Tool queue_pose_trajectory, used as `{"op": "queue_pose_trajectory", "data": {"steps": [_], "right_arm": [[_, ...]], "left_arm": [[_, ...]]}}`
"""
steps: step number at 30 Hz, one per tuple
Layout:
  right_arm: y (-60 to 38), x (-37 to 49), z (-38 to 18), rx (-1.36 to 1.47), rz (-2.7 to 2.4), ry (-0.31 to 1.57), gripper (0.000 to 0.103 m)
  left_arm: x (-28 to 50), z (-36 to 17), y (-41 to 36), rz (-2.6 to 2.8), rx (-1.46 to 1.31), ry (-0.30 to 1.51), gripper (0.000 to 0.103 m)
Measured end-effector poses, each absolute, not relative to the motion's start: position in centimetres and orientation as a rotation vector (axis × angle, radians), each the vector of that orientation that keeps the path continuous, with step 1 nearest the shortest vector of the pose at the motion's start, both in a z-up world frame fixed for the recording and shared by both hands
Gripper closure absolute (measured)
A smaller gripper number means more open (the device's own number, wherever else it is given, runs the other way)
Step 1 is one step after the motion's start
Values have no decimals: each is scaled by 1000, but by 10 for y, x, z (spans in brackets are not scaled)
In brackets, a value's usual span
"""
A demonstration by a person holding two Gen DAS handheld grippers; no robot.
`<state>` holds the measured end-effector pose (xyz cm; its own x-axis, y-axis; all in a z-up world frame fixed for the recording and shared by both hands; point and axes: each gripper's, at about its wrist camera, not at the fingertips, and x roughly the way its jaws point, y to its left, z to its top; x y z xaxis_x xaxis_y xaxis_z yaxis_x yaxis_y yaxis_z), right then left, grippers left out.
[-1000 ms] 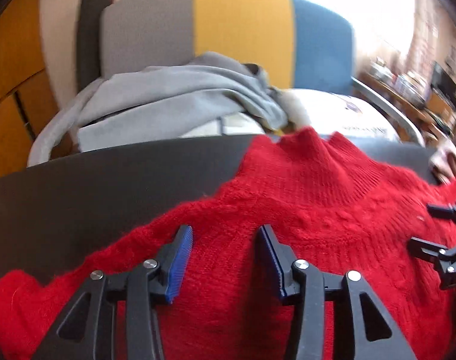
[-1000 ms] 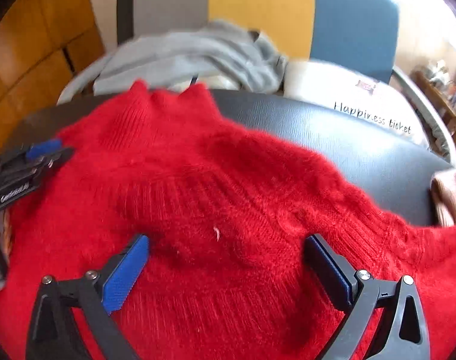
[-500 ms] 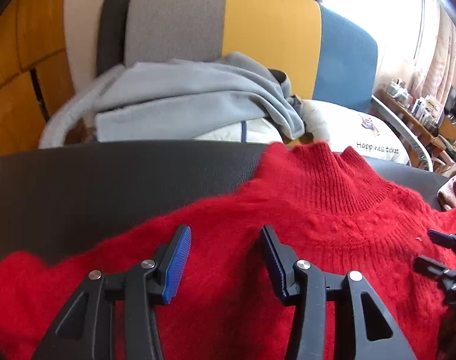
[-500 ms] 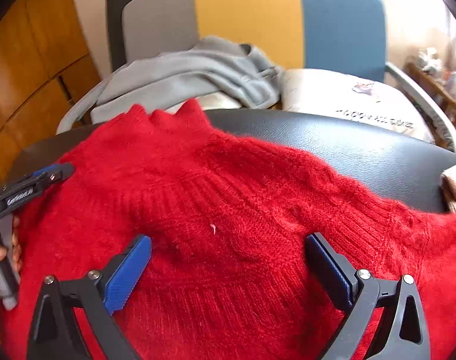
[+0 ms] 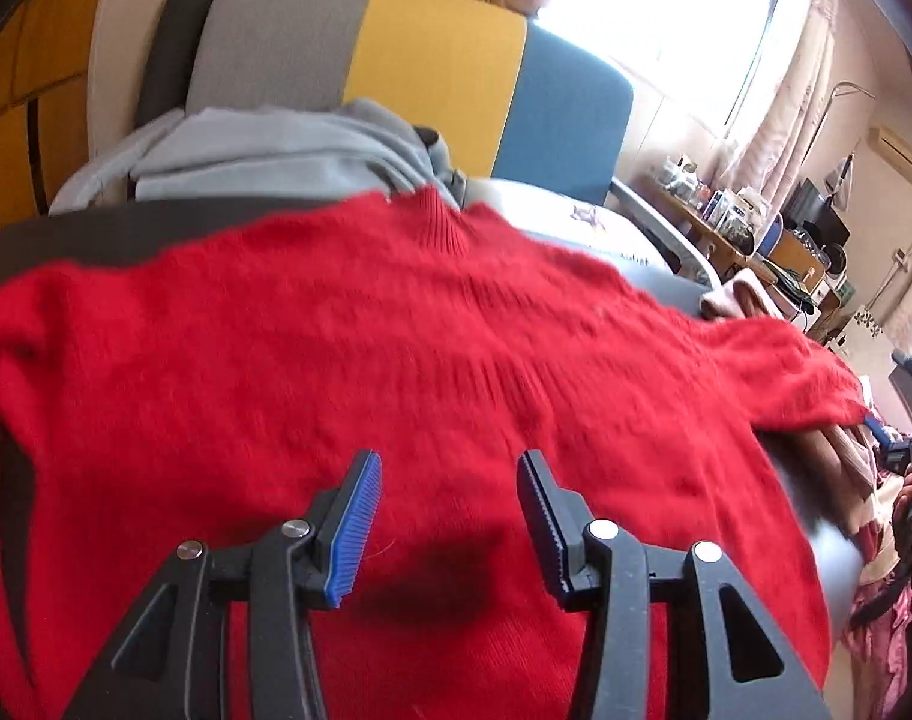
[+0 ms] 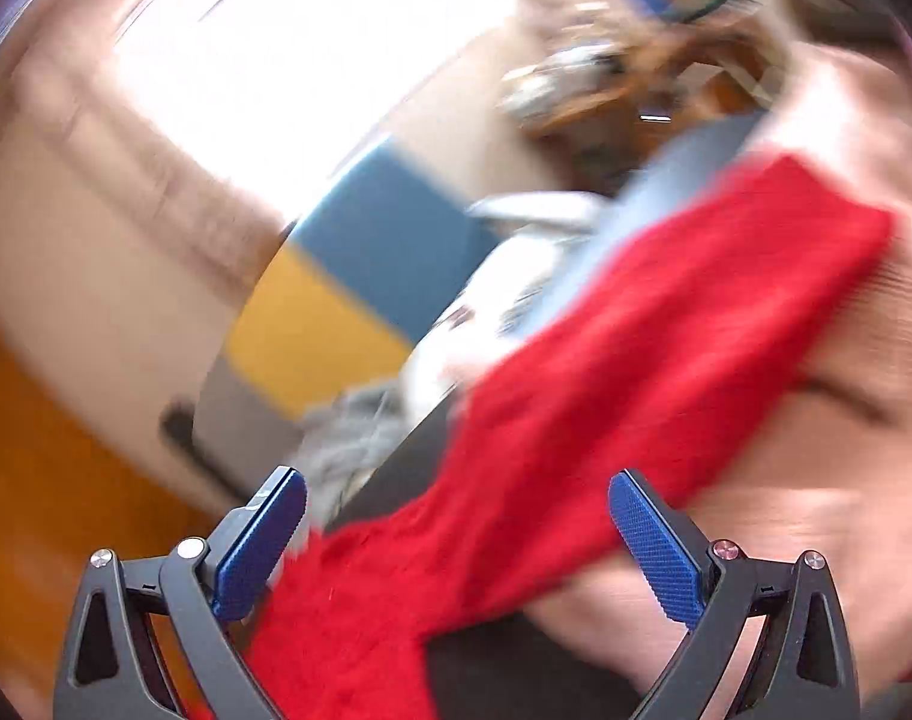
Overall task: Fold clothes
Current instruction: 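Grasp a sleeve cuff with the right gripper and fold it across the body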
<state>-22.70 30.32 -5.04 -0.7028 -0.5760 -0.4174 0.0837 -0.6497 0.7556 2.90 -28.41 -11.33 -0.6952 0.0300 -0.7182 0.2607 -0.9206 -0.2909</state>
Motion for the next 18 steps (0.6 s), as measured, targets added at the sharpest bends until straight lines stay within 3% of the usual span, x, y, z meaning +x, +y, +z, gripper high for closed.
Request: {"op": "queue_pose_trajectory", "data": {"steps": [4, 6, 11, 13, 15, 17, 18], "right_arm": [[350, -229, -75, 949, -2334, -1260, 2], [354, -234, -84, 942, -2314, -1305, 16], [338, -254, -91, 959, -2346, -1261, 30], [332, -260, -97, 989, -2387, -1229, 44], [337, -257, -102, 1066, -2438, -1191, 81], [341, -255, -104, 1119, -2455, -1172, 91], [340, -252, -99, 1122, -2476, -1133, 92]], "left_arm": [[36, -126, -280, -2698, 1188, 622, 55], [39, -128, -282, -2707, 1170, 655, 54], [46, -132, -288, -2726, 1123, 736, 54], [49, -134, -290, -2734, 1105, 768, 54], [52, -135, -292, -2740, 1086, 801, 54], [52, -137, -295, -2744, 1079, 828, 54], [52, -137, -296, -2745, 1077, 838, 54]]}}
